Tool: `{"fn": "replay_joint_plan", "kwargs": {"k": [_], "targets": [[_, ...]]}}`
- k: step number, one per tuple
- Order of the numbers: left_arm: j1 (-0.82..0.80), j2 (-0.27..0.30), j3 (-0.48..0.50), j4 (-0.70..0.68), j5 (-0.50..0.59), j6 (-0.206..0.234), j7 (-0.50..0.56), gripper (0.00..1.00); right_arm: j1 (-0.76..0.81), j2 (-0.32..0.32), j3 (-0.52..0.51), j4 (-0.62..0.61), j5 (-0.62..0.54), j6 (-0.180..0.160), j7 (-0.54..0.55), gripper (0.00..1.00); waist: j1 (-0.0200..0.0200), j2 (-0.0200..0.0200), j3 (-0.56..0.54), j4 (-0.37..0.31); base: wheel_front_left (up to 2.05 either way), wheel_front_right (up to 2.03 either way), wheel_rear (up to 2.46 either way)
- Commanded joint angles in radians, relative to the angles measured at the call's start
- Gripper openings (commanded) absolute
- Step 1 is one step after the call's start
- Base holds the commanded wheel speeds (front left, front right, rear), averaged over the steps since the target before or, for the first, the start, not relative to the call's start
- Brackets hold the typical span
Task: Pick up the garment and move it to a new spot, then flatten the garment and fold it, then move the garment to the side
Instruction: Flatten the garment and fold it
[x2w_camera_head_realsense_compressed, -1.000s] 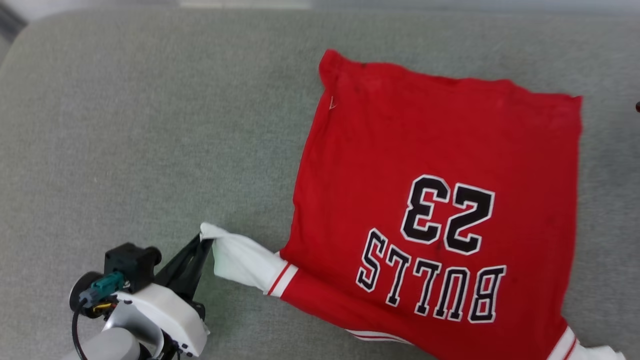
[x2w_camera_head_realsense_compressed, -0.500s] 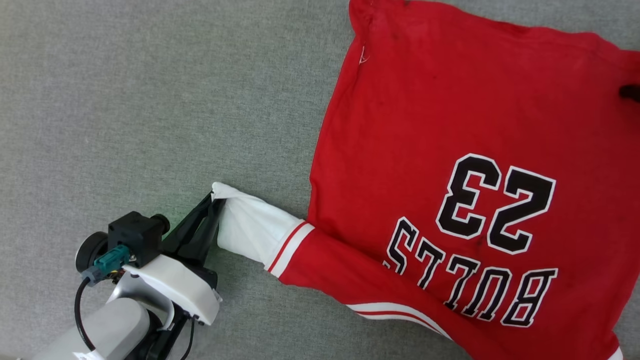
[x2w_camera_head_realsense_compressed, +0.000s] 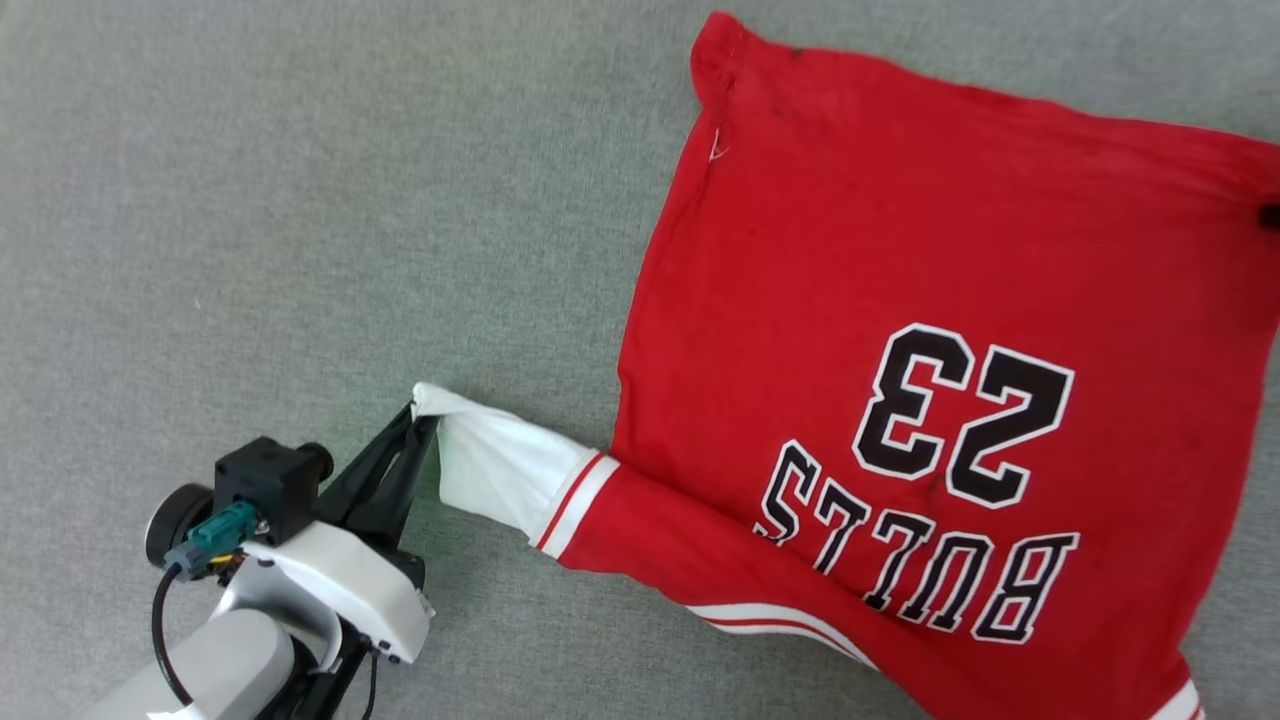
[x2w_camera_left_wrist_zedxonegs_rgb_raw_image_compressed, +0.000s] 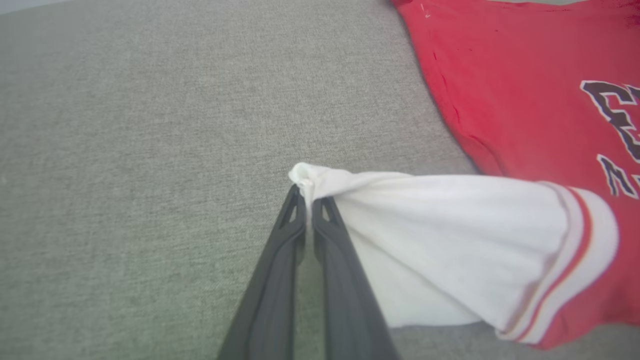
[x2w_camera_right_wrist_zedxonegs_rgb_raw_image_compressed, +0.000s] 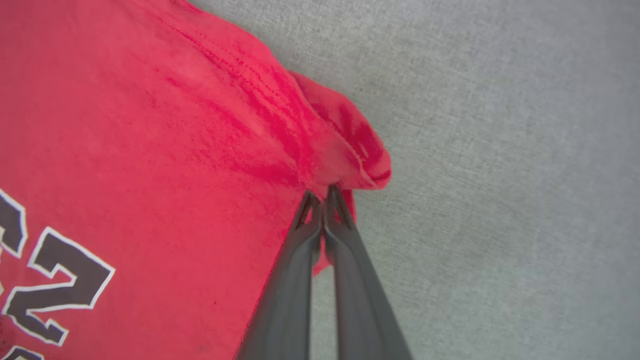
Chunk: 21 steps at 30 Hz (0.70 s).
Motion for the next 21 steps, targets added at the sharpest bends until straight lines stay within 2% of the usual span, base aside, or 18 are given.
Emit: {"fn": "replay_joint_plan", "kwargs": {"k": [1, 7, 13, 14, 17, 21], "targets": [[0.025, 0.001, 0.005, 0.007, -0.007, 0.000, -0.002, 0.00, 0.022, -0.021, 0.018, -0.031, 0.022, -0.001, -0.017, 0.00, -0.0002, 0.0000, -0.064, -0.026, 0.00, 0.00, 0.00], [0.082, 0.006, 0.009, 0.012, -0.023, 0.013, -0.002, 0.00, 0.168, -0.155, 0.078, -0.222, 0.134, -0.001, -0.066, 0.00, -0.0002, 0.0000, -0.161, -0.068, 0.00, 0.00, 0.00], [0.126, 0.023, 0.008, 0.010, -0.036, 0.025, -0.001, 0.00, 0.416, -0.270, 0.051, -0.386, 0.215, -0.001, -0.140, 0.00, -0.0002, 0.0000, -0.222, -0.109, 0.00, 0.00, 0.00], [0.126, 0.023, 0.008, 0.010, -0.036, 0.025, -0.001, 0.00, 0.416, -0.270, 0.051, -0.386, 0.215, -0.001, -0.140, 0.00, -0.0002, 0.0000, -0.222, -0.109, 0.00, 0.00, 0.00], [0.145, 0.027, 0.009, 0.011, -0.045, 0.031, -0.001, 0.00, 0.567, -0.300, 0.011, -0.422, 0.240, -0.001, -0.189, 0.00, -0.0002, 0.0000, -0.246, -0.128, 0.00, 0.00, 0.00], [0.164, 0.033, 0.006, 0.008, -0.047, 0.038, -0.001, 0.00, 0.773, -0.296, -0.047, -0.428, 0.257, -0.001, -0.247, 0.00, -0.0002, 0.0000, -0.265, -0.148, 0.00, 0.00, 0.00]]}}
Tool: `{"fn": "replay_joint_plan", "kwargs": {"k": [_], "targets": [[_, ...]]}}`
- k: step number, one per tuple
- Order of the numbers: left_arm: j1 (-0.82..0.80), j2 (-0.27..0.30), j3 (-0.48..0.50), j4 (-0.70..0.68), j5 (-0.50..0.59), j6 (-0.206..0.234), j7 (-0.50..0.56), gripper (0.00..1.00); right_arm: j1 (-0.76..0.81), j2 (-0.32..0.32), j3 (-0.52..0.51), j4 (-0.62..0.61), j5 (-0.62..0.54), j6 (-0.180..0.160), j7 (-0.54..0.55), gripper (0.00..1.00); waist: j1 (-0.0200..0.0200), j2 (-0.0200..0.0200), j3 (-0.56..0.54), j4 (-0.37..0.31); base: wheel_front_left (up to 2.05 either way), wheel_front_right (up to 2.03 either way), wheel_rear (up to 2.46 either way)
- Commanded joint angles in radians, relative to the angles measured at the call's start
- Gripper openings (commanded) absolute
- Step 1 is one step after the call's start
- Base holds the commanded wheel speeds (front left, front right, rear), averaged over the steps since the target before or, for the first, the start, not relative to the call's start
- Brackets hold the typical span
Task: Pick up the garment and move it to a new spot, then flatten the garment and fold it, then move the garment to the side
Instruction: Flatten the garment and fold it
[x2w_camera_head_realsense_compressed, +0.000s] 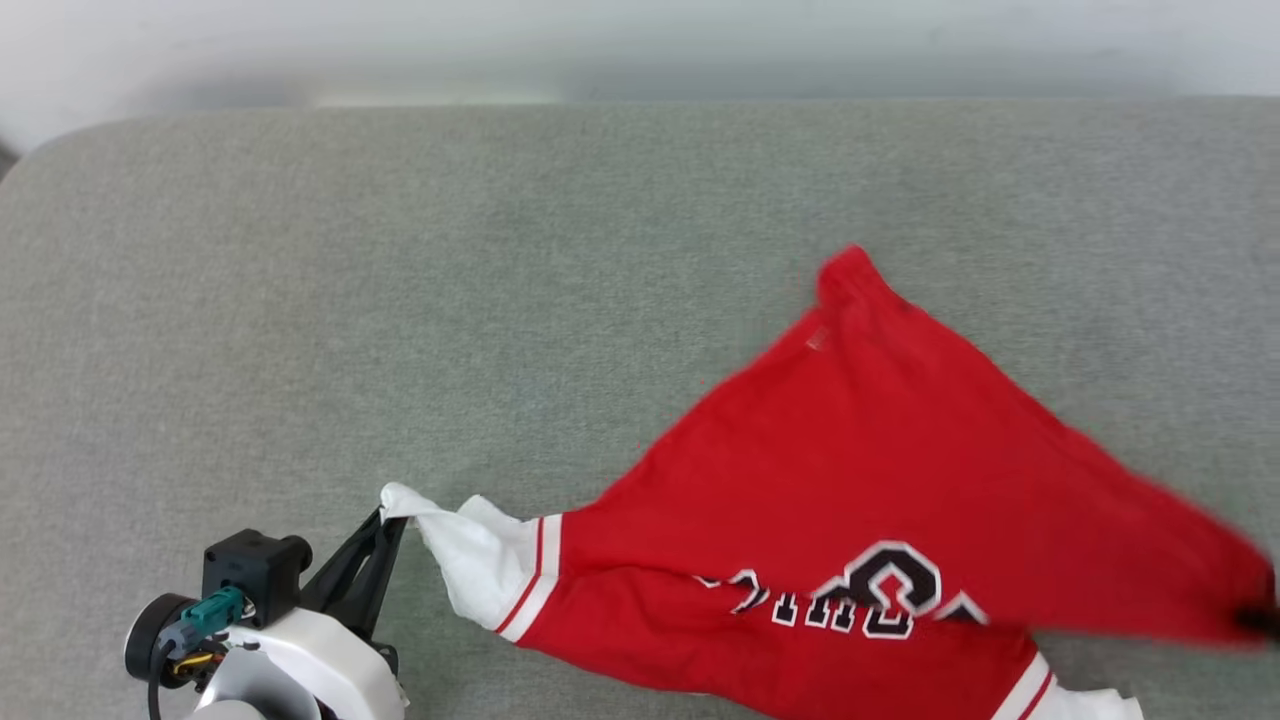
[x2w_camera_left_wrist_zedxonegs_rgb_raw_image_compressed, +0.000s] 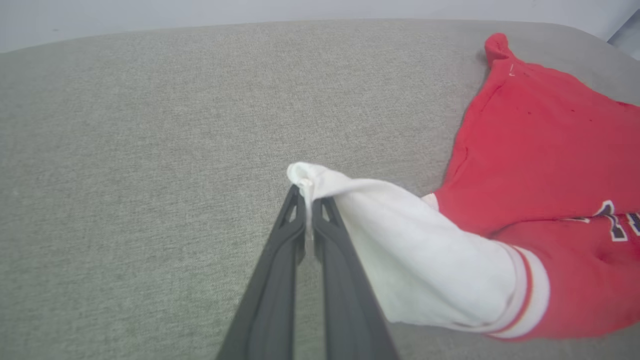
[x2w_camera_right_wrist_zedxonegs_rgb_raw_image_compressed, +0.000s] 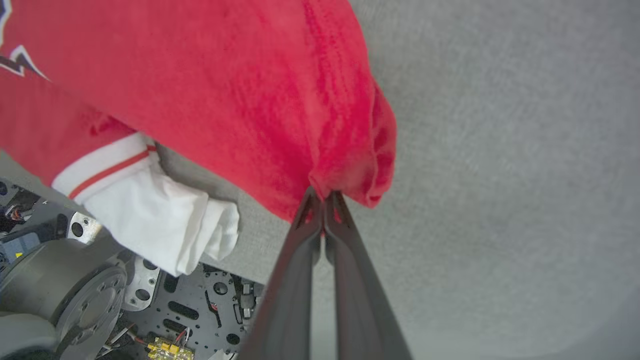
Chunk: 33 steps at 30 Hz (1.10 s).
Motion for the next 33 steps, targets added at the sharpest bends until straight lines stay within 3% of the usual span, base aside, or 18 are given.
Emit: {"fn": "replay_joint_plan", "kwargs": {"k": [1, 7, 12, 13, 24, 29, 33], "targets": [[0.008, 0.004, -0.002, -0.002, -0.002, 0.005, -0.001, 0.00, 0.066, 0.015, -0.014, 0.002, 0.007, -0.001, -0.016, 0.00, 0.0002, 0.0000, -0.012, -0.013, 0.00, 0.00, 0.00], [0.016, 0.007, -0.006, -0.004, 0.002, 0.008, 0.001, 0.00, 0.295, 0.101, -0.051, 0.040, -0.002, -0.001, -0.099, 0.00, 0.0002, 0.0000, -0.007, -0.020, 0.00, 0.00, 0.00], [0.020, 0.018, -0.004, -0.007, -0.002, 0.013, 0.004, 0.00, 0.332, 0.154, -0.056, 0.069, -0.010, -0.001, -0.142, 0.00, 0.0002, 0.0000, -0.004, -0.031, 0.00, 0.00, 0.00], [0.020, 0.022, -0.004, -0.010, -0.004, 0.015, 0.007, 0.00, 0.307, 0.152, -0.068, 0.068, -0.019, -0.001, -0.155, 1.00, 0.0002, 0.0000, -0.009, -0.034, 0.00, 0.00, 0.00], [0.003, 0.023, -0.012, -0.030, 0.012, 0.023, 0.016, 0.00, 0.046, 0.040, -0.160, -0.104, 0.024, -0.001, -0.142, 1.00, 0.0002, 0.0000, -0.001, -0.006, 0.00, 0.00, 0.00], [-0.019, 0.015, -0.017, -0.043, 0.030, 0.024, 0.018, 0.00, -0.162, 0.011, -0.070, -0.133, 0.000, -0.001, -0.023, 1.00, 0.0002, 0.0000, 0.039, 0.023, 0.00, 0.00, 0.00], [-0.038, 0.005, -0.016, -0.049, 0.040, 0.025, 0.019, 0.00, -0.341, 0.051, 0.054, -0.085, -0.051, -0.001, 0.090, 1.00, 0.0002, 0.0000, 0.076, 0.045, 0.00, 0.00, 0.00]]}}
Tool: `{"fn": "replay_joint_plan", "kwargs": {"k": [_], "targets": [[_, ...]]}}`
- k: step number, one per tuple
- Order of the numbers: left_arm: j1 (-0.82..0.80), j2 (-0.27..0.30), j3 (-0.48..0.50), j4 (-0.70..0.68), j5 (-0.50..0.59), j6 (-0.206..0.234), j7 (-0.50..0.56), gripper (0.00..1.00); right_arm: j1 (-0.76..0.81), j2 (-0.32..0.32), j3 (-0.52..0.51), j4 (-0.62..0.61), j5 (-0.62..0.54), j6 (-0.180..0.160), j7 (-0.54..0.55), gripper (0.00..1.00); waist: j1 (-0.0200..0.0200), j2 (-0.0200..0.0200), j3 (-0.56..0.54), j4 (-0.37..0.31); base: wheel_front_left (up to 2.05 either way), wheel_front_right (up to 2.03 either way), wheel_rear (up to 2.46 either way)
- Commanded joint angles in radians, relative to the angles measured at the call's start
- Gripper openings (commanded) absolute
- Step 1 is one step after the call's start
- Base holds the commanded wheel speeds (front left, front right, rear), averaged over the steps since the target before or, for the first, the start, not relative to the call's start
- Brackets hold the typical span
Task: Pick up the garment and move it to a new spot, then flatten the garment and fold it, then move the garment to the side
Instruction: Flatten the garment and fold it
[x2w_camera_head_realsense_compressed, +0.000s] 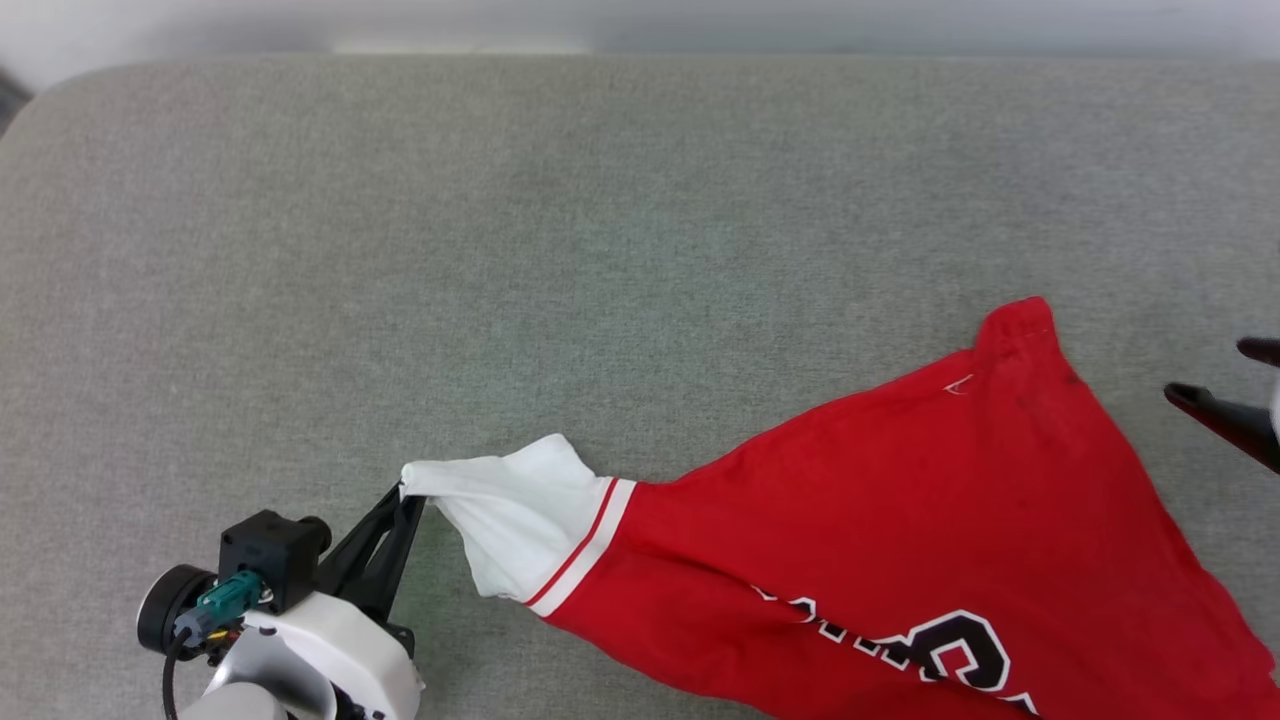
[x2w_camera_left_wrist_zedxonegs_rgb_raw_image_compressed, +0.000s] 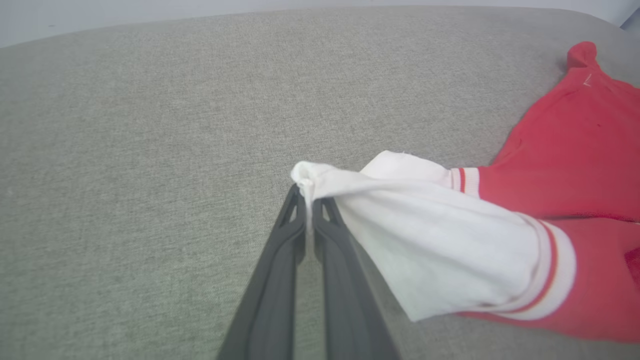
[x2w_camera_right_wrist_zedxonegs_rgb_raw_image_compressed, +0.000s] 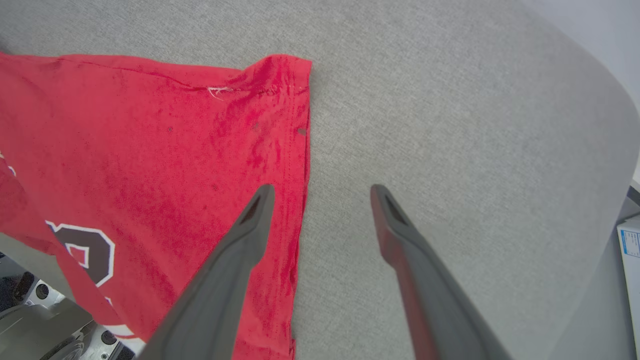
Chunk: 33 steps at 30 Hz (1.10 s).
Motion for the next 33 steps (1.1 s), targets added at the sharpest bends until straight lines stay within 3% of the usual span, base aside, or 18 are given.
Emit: {"fn": "replay_joint_plan", "kwargs": {"k": [1, 5, 10, 14, 19, 21, 28, 33], "targets": [[-0.018, -0.005, 0.003, -0.004, 0.009, 0.003, 0.001, 0.00, -0.074, 0.033, 0.044, 0.034, -0.023, -0.001, 0.038, 1.00, 0.0000, 0.0000, 0.032, 0.022, 0.00, 0.00, 0.00], [-0.043, -0.018, 0.000, -0.009, 0.024, -0.003, 0.001, 0.00, -0.216, 0.106, 0.150, 0.145, -0.088, -0.001, 0.109, 1.00, 0.0000, 0.0000, 0.074, 0.045, 0.00, 0.00, 0.00], [-0.071, -0.029, 0.001, -0.008, 0.035, -0.005, 0.001, 0.00, -0.321, 0.195, 0.230, 0.299, -0.145, -0.001, 0.083, 1.00, 0.0000, 0.0000, 0.124, 0.069, 0.00, 0.00, 0.00], [-0.085, -0.041, -0.001, -0.002, 0.043, -0.008, -0.001, 0.00, -0.339, 0.243, 0.280, 0.417, -0.154, -0.001, 0.022, 1.00, 0.0000, 0.0000, 0.147, 0.081, 0.00, 0.00, 0.00], [-0.091, -0.055, -0.005, 0.010, 0.046, -0.011, -0.004, 0.00, -0.288, 0.252, 0.395, 0.502, -0.123, 0.001, -0.002, 1.00, 0.0000, 0.0000, 0.150, 0.082, 0.00, 0.00, 0.00], [-0.085, -0.055, -0.009, 0.023, 0.044, -0.017, -0.003, 0.00, -0.306, 0.228, 0.434, 0.507, -0.101, 0.001, -0.049, 0.00, 0.0000, 0.0000, 0.129, 0.067, 0.00, 0.00, 0.00], [-0.097, -0.049, -0.019, 0.034, 0.051, -0.028, 0.004, 0.00, -0.408, 0.199, 0.439, 0.448, -0.053, -0.001, -0.207, 0.00, 0.0000, 0.0000, 0.052, 0.031, 0.00, 0.00, 0.00], [-0.155, -0.036, -0.018, 0.051, 0.063, -0.074, 0.022, 0.00, -0.434, 0.161, 0.447, 0.403, -0.018, -0.001, -0.299, 0.00, 0.0000, 0.0000, -0.011, 0.007, 0.00, 0.00, 0.00]]}}
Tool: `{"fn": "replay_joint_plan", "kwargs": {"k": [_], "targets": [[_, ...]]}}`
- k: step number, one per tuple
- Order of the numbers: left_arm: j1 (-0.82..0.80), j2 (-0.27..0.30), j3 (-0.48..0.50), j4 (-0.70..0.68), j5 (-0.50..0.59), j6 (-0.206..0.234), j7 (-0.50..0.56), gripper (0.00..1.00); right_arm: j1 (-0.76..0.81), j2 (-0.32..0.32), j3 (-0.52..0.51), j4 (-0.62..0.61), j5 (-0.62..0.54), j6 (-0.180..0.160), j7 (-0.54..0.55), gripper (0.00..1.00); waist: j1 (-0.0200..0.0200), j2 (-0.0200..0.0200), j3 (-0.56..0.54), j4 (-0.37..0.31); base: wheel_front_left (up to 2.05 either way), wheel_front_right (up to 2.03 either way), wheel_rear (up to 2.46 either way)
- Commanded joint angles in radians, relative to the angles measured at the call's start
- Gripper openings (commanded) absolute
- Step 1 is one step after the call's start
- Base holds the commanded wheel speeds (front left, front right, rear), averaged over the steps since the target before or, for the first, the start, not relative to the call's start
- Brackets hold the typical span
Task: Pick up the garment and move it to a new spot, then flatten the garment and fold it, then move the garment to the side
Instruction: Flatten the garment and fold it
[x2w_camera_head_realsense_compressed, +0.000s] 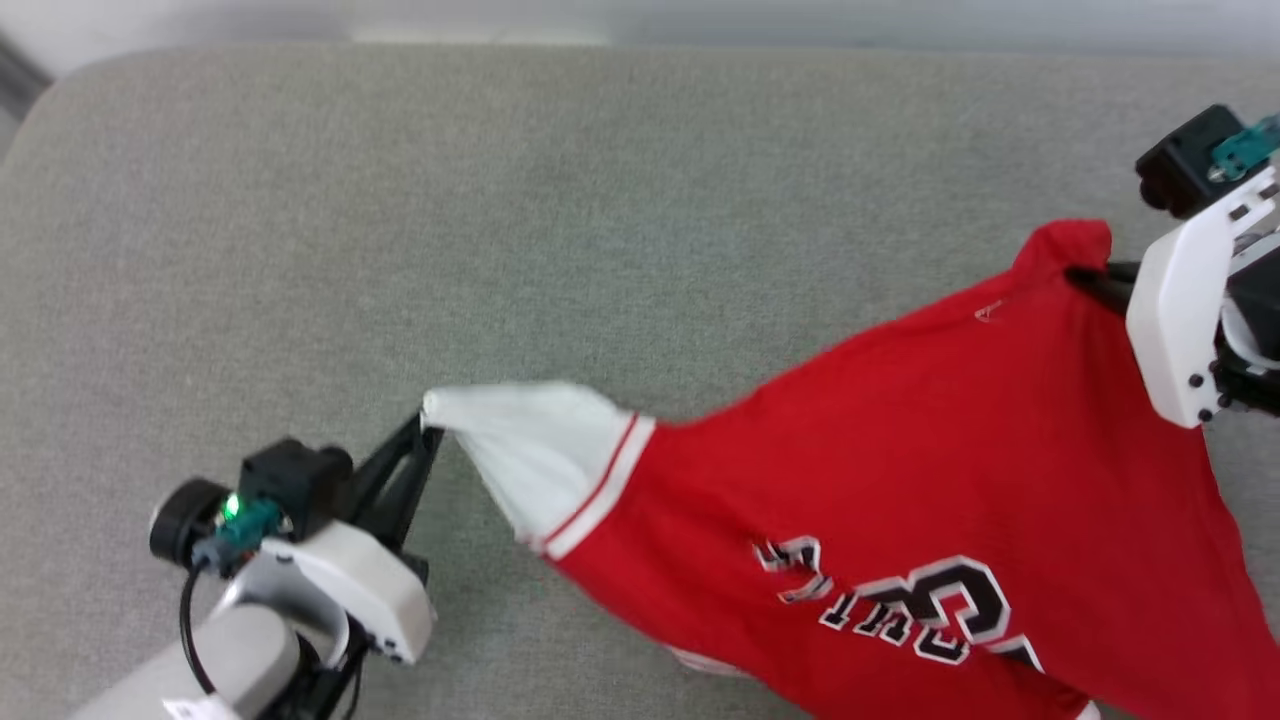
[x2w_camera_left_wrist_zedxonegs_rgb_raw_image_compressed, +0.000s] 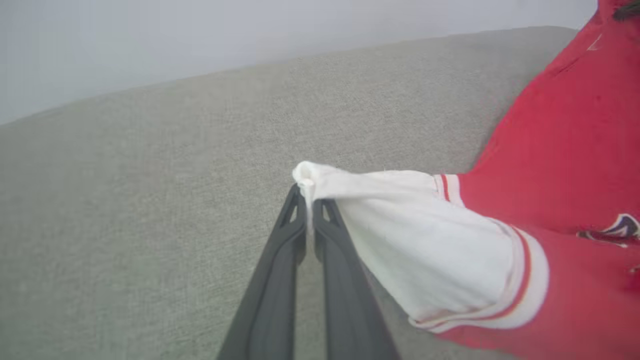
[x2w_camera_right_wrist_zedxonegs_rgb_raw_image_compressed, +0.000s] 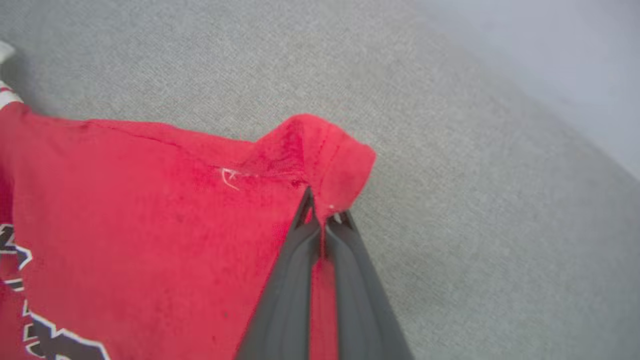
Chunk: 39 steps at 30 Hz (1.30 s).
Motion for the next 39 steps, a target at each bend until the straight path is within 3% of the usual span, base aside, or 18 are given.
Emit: {"fn": "replay_joint_plan", "kwargs": {"k": [1, 11, 20, 27, 39], "targets": [[-0.052, -0.001, 0.011, 0.003, 0.009, -0.018, 0.003, 0.00, -0.026, -0.020, -0.004, -0.017, 0.011, -0.001, -0.034, 0.00, -0.0001, -0.0001, -0.045, -0.025, 0.00, 0.00, 0.00], [-0.360, -0.010, 0.071, 0.015, 0.079, -0.078, 0.059, 0.00, -0.130, -0.023, -0.082, -0.061, -0.010, -0.001, -0.169, 0.00, -0.0001, -0.0001, -0.059, -0.078, 0.00, 0.00, 0.00], [-0.719, -0.056, 0.120, 0.071, 0.139, -0.139, 0.144, 0.00, -0.322, 0.052, -0.190, -0.009, -0.124, -0.001, -0.217, 0.00, -0.0001, -0.0001, 0.031, -0.095, 0.00, 0.00, 0.00], [-1.054, -0.120, 0.134, 0.215, 0.212, -0.216, 0.186, 0.00, -0.553, 0.119, -0.244, 0.086, -0.244, -0.001, -0.257, 0.00, -0.0001, -0.0001, 0.125, -0.095, 0.00, 0.00, 0.00], [-1.500, -0.226, 0.146, 0.491, 0.295, -0.301, 0.165, 0.00, -0.929, 0.200, -0.200, 0.288, -0.388, -0.001, -0.369, 0.00, -0.0001, -0.0001, 0.256, -0.106, 0.00, 0.00, 0.00]]}}
